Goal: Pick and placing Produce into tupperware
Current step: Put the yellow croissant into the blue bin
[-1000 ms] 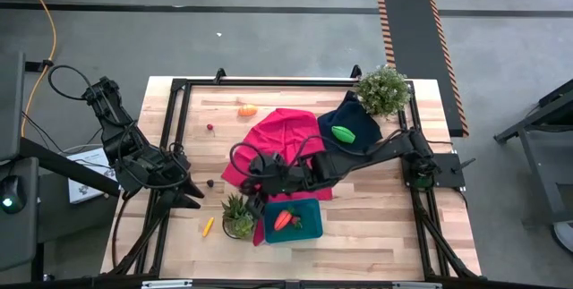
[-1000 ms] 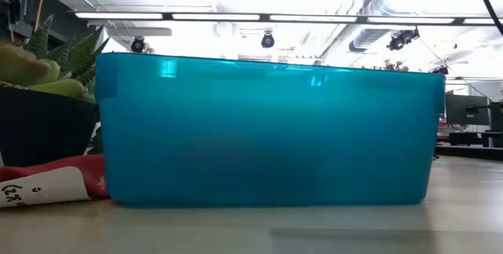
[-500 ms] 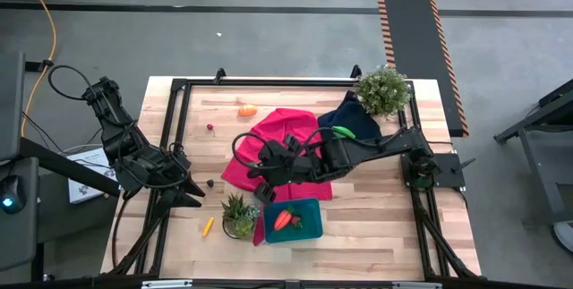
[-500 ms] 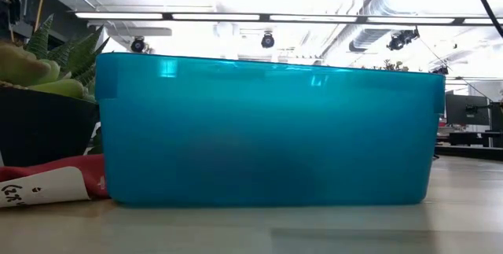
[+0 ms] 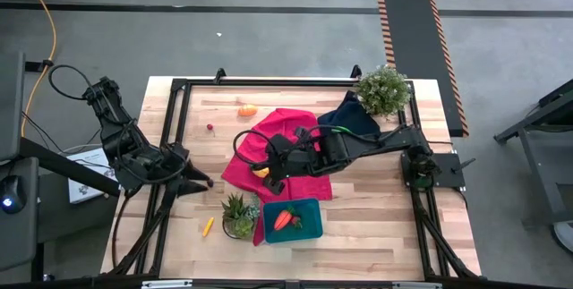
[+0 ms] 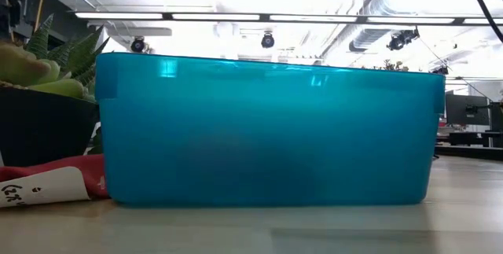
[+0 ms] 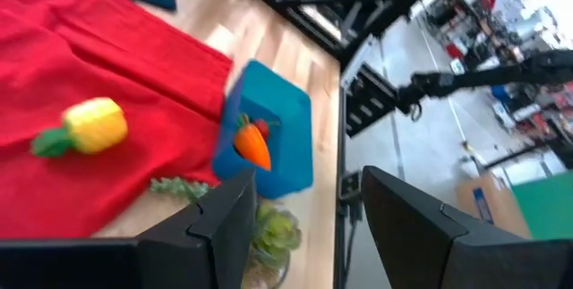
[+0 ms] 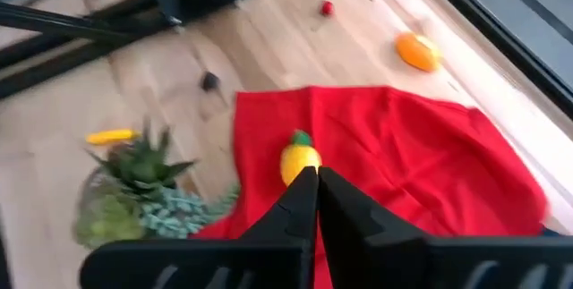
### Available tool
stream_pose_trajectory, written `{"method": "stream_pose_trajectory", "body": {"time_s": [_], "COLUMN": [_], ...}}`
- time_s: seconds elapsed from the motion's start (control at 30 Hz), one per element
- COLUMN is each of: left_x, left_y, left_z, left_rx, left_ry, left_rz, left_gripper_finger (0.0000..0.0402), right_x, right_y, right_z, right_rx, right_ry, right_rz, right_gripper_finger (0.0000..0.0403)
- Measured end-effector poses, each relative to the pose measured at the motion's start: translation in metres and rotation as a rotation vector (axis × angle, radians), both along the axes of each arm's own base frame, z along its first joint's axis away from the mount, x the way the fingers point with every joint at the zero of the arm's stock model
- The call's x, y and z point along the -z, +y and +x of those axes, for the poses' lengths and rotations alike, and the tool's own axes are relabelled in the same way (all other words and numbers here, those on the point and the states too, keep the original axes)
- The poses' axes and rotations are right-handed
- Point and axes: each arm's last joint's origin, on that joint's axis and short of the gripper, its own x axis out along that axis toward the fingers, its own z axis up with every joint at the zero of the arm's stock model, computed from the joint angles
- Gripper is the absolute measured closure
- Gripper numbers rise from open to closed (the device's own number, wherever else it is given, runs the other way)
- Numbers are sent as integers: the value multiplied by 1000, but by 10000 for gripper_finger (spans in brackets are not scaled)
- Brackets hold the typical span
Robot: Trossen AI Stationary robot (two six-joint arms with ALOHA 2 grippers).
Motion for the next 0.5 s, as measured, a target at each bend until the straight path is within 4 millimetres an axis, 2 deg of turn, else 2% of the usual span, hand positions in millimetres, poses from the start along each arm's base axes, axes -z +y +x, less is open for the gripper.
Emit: {"method": "stream_pose_trajectory", "body": {"time_s": [0.27,0.5], "left_x": [-7,-11], "left_y": [20,41], "left_z": [-15,-26], "left_rx": [-89,-173], "left_ry": [-78,-120], "left_rz": [-9,-29], "left_gripper_finger": [208,208], "right_x": [-8,-16], "right_y": [-20,-44], "right_z": [-14,-16], "right_rx": [35,39], "right_ry": [72,79], "right_rz": [-34,-88], "right_gripper_finger": [402,402]}}
